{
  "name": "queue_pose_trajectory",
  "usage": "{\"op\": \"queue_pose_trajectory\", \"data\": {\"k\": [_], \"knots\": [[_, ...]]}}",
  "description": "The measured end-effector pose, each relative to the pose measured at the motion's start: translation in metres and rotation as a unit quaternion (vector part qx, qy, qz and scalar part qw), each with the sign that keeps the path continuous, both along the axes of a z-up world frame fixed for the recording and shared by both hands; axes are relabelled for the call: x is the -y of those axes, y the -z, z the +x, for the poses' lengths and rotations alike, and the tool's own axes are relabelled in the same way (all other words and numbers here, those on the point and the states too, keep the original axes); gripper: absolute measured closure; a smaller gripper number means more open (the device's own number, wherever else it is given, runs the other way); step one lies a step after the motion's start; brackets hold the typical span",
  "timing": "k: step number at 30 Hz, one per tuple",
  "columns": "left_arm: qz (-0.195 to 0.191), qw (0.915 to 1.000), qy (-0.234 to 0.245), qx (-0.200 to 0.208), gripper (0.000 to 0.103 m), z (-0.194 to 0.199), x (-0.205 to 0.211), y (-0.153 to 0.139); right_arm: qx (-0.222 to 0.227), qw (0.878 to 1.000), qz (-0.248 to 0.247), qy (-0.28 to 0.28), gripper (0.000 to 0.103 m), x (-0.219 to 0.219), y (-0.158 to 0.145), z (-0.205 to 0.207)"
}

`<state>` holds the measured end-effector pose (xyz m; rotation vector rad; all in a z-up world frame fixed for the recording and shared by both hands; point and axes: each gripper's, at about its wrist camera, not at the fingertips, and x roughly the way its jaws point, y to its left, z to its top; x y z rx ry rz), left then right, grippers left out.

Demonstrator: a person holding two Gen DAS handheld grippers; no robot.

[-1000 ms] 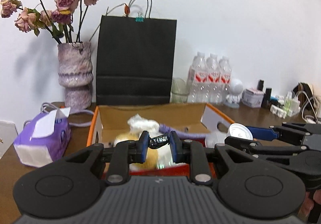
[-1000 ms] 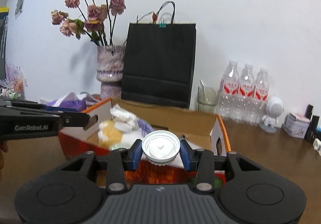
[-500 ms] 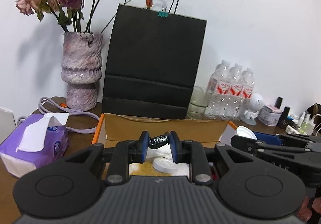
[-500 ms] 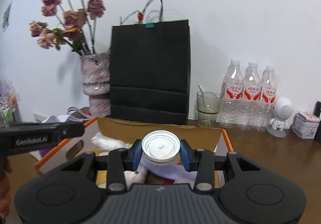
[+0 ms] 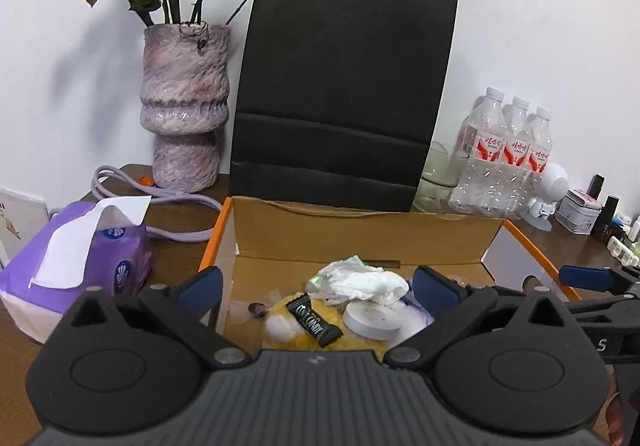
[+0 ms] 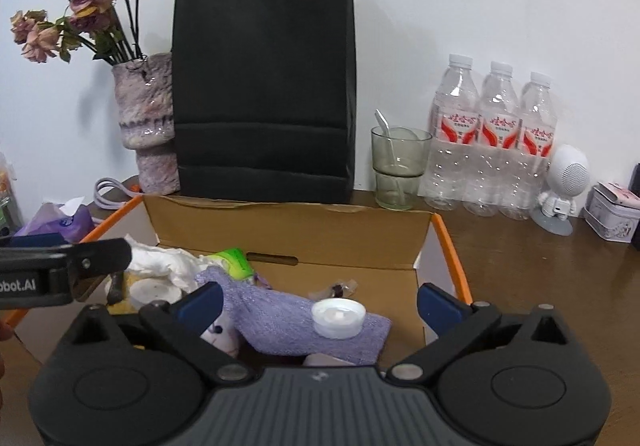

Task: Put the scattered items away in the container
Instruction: 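Carry candy wrapper and white cap into box and open both tools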

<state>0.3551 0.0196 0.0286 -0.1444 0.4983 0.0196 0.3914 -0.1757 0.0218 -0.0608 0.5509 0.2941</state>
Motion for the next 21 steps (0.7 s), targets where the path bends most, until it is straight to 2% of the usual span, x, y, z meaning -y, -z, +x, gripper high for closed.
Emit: {"op": "queue_pose_trajectory", "data": {"k": [21], "knots": [[-0.003, 1.0, -0.001, 0.001, 0.0, -0.0028, -0.0033, -0.0037, 0.0, 1.0, -0.004, 0.014, 0.0, 0.007, -0.0055, -0.0024]]}}
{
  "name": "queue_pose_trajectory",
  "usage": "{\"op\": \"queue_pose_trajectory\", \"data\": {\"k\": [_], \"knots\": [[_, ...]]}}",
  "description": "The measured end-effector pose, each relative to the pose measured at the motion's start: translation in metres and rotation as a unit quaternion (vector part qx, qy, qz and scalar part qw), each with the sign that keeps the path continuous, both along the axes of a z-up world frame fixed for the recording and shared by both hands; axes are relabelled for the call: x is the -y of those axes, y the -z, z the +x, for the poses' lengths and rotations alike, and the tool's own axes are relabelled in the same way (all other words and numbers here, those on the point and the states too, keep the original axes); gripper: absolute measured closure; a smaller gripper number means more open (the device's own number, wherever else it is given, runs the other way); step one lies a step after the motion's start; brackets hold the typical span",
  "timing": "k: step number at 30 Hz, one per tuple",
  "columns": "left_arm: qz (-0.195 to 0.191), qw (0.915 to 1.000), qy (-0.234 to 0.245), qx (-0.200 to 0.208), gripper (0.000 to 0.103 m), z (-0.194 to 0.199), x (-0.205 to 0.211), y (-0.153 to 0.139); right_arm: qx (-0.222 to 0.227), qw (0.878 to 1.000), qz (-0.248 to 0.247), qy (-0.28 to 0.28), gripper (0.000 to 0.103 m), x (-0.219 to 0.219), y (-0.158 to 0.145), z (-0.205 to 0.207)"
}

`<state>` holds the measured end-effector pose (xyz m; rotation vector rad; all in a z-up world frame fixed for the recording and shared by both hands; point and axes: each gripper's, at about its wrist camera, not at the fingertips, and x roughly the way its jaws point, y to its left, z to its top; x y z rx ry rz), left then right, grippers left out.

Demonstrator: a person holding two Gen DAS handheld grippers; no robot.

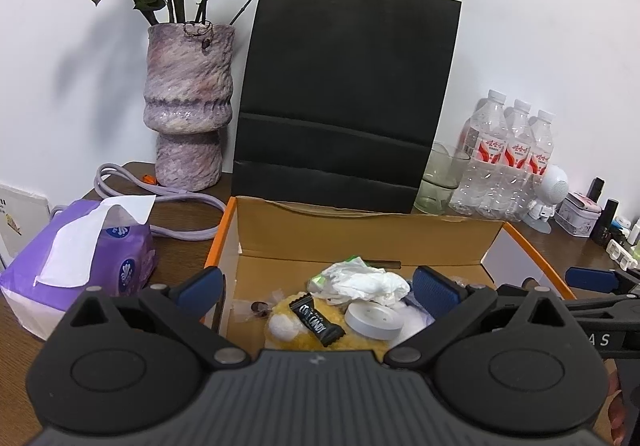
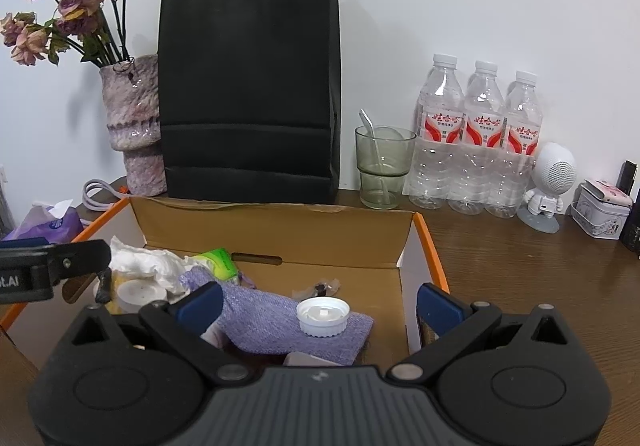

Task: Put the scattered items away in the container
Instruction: 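Carry candy wrapper and white cap into box and open both tools, then close left tool on clear wrapper while right tool closes on black USB cable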

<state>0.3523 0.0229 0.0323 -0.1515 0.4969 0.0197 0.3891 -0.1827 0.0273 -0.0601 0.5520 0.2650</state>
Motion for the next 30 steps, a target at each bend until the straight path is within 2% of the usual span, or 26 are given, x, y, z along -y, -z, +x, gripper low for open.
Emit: {"op": "queue_pose_trajectory", "data": {"k": [12, 21, 30], "knots": [[0.003, 0.9999, 0.009, 0.01, 0.0, -0.035, 0.004, -0.005, 0.011, 1.0, -0.007, 0.004, 0.0, 0.016, -0.007, -0.033], [0.013, 0.9997, 0.018, -0.01, 0.0, -0.071, 0.006, 0.005, 0.004, 1.0, -0.022, -0.007, 0.0, 0.02, 0.0, -0.079], [0.013, 0.9993, 0.014, -0.031, 0.0, -0.107, -0.004, 0.021, -0.019, 0.998, -0.027, -0.046, 0.0, -0.002, 0.02, -0.12]]}}
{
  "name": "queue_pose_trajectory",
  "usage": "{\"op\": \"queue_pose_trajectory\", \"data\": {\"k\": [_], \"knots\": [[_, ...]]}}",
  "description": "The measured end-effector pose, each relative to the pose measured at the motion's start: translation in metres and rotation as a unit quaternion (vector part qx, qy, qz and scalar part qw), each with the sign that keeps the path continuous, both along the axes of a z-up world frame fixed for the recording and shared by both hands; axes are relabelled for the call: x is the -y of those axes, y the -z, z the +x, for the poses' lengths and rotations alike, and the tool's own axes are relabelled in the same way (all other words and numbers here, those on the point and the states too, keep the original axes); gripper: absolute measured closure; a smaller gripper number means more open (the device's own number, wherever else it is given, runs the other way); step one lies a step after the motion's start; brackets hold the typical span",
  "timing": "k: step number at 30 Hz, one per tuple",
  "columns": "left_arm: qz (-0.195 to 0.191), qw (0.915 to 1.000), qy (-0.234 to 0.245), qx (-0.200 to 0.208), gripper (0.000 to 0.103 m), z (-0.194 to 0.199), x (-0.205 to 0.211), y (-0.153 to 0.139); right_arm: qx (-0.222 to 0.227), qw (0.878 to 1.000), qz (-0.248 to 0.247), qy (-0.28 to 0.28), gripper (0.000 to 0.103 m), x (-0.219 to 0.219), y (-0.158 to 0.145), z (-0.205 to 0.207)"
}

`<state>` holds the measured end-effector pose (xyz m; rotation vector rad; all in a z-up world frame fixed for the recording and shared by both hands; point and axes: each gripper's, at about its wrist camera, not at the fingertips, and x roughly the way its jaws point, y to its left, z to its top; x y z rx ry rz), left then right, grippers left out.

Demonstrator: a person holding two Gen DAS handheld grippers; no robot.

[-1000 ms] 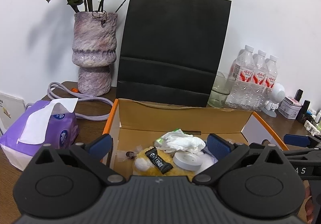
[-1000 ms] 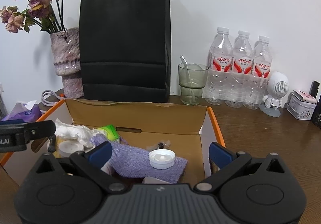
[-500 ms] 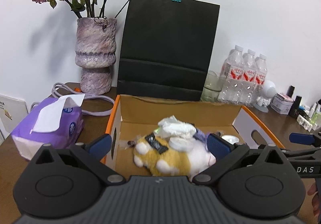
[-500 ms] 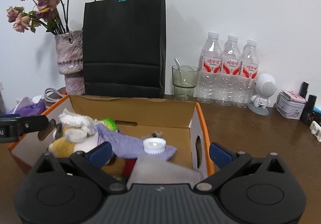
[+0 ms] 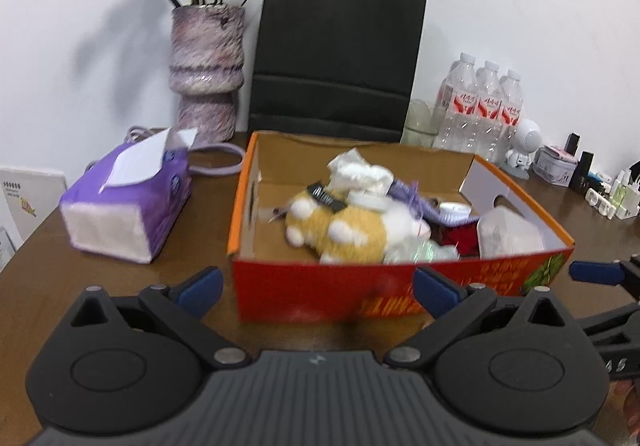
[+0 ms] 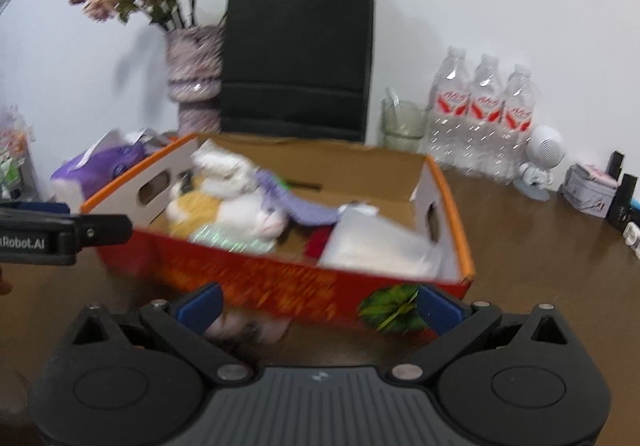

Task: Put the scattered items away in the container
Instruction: 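Close left tool on clear wrapper while right tool closes on black USB cable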

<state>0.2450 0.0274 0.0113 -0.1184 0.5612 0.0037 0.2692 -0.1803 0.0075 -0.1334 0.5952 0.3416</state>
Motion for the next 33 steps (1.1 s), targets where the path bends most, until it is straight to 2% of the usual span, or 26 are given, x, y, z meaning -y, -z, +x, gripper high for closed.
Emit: {"op": "queue_pose_trajectory", "data": {"k": [10, 13, 15, 24, 31, 33], "knots": [[-0.016, 0.9993, -0.011, -0.031, 0.0, -0.021, -0.017, 0.022, -0.035, 0.999, -0.004, -0.041, 0.0, -0.038, 0.039, -0.01], [-0.014, 0.9992, -0.009, -0.036, 0.0, -0.022, -0.014, 0.026, -0.039, 0.998, -0.009, -0.055, 0.013, -0.043, 0.046, -0.011], [-0.011, 0.9992, -0.005, -0.038, 0.0, -0.022, -0.011, 0.027, -0.038, 0.997, 0.007, -0.059, 0.031, -0.038, 0.046, -0.012], [0.007, 0.9983, 0.029, -0.05, 0.0, -0.01, 0.023, 0.034, -0.039, 0.998, 0.02, -0.052, 0.035, -0.008, 0.042, -0.015], [0.054, 0.9952, 0.06, -0.055, 0.0, 0.01, 0.063, 0.046, -0.027, 0.999, 0.03, -0.017, 0.035, 0.03, 0.037, -0.007], [0.06, 0.9946, 0.065, -0.056, 0.007, 0.016, 0.07, 0.049, -0.029, 0.999, 0.036, -0.011, 0.035, 0.04, 0.036, -0.005]]}}
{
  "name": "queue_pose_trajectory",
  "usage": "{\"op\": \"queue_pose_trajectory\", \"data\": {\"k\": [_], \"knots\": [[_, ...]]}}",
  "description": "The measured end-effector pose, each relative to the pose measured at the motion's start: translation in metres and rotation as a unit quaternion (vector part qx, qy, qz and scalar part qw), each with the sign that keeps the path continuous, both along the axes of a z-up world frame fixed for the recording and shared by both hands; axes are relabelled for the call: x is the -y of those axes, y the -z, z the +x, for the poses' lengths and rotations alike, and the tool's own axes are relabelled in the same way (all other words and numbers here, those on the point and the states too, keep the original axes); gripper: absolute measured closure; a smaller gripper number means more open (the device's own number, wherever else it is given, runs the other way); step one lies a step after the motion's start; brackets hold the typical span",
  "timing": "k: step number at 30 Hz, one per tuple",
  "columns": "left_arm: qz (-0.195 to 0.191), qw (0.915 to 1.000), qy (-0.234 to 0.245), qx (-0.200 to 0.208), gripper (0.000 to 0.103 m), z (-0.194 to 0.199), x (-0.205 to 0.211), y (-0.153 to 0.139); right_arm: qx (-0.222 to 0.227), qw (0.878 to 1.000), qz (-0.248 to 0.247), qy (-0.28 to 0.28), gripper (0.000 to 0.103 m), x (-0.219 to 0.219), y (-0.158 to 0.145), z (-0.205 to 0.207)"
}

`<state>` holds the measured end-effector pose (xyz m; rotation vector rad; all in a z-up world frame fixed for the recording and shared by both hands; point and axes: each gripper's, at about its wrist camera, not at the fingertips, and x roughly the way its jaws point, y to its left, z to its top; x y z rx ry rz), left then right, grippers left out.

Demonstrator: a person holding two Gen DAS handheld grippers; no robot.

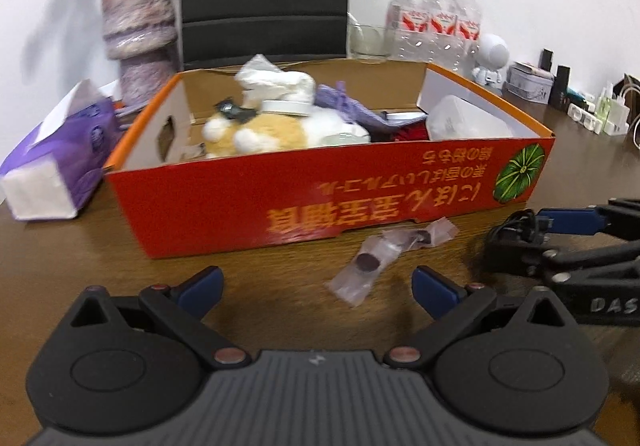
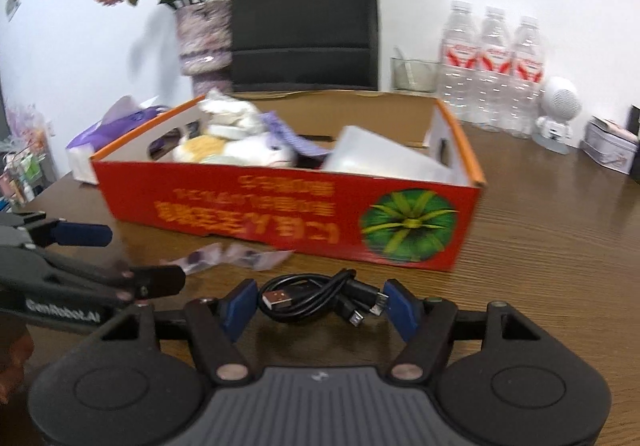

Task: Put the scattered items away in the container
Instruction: 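Close left tool on clear wrapper while right tool closes on black USB cable, then lift clear wrapper and USB cable toward the box with both tools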

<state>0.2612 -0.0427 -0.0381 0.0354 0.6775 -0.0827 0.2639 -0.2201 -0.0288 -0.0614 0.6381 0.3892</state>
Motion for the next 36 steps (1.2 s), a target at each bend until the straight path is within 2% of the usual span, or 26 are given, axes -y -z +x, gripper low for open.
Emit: {"op": "queue_pose_trajectory", "data": {"k": [3, 4, 5, 9, 14, 22, 29, 36], "knots": [[0.001, 0.9999, 0.01, 0.004, 0.036, 0.006, 0.006, 0.003, -0.002, 1.0, 0.008, 0.005, 0.035, 0.011, 0.0, 0.002], [0.0, 0.9998, 0.02, 0.006, 0.067, 0.006, 0.007, 0.001, -0.003, 1.0, 0.011, 0.005, 0.035, 0.014, 0.0, 0.003], [-0.001, 0.9996, 0.028, 0.006, 0.087, 0.005, 0.008, 0.0, -0.004, 1.0, 0.014, 0.005, 0.035, 0.016, 0.0, 0.003], [-0.003, 0.9994, 0.033, 0.013, 0.087, 0.0, 0.01, 0.001, -0.004, 1.0, 0.016, 0.004, 0.035, 0.018, 0.0, 0.002], [-0.024, 0.9991, 0.029, 0.017, 0.087, -0.005, 0.002, -0.002, 0.008, 1.0, 0.016, 0.003, 0.035, 0.016, -0.003, -0.002], [-0.05, 0.9964, 0.042, 0.054, 0.087, -0.028, -0.007, -0.027, 0.023, 1.0, 0.015, 0.0, 0.035, 0.012, -0.011, -0.01], [-0.059, 0.9914, 0.05, 0.106, 0.087, -0.037, -0.023, -0.068, 0.081, 0.996, 0.03, -0.018, 0.035, -0.006, -0.05, -0.025], [-0.069, 0.9843, 0.024, 0.16, 0.087, -0.016, -0.036, -0.105, 0.124, 0.991, 0.035, -0.029, 0.035, -0.033, -0.088, -0.001]]}}
